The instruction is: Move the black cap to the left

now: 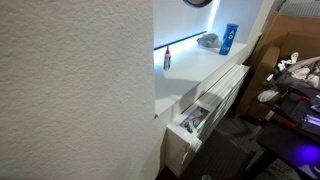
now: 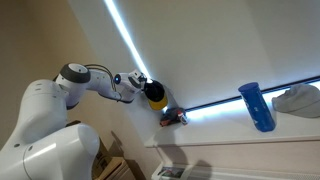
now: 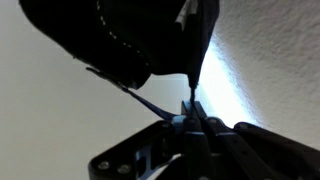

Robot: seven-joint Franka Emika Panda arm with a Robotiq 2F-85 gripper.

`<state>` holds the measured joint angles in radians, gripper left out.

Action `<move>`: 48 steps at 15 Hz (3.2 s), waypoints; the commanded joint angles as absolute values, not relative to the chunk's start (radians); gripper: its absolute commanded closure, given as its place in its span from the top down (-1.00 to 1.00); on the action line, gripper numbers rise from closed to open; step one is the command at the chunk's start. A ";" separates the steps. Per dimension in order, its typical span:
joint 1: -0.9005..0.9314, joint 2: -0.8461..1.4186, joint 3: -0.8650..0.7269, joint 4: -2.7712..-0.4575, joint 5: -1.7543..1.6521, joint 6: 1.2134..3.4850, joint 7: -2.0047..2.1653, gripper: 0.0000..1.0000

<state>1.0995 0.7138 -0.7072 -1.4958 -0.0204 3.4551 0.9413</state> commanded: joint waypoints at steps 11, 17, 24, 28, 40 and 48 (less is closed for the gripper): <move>1.031 0.729 -0.683 -1.467 0.006 3.455 0.946 -0.55; 1.056 0.779 -0.747 -1.372 0.056 3.455 0.954 -0.81; 1.243 0.895 -1.068 -1.252 0.381 3.453 0.947 -0.96; 1.277 0.985 -1.170 -1.193 0.468 3.452 0.965 -0.96; 1.185 0.835 -0.953 -1.211 0.381 3.429 1.014 0.25; 1.168 0.797 -0.934 -1.232 0.349 3.322 0.996 0.95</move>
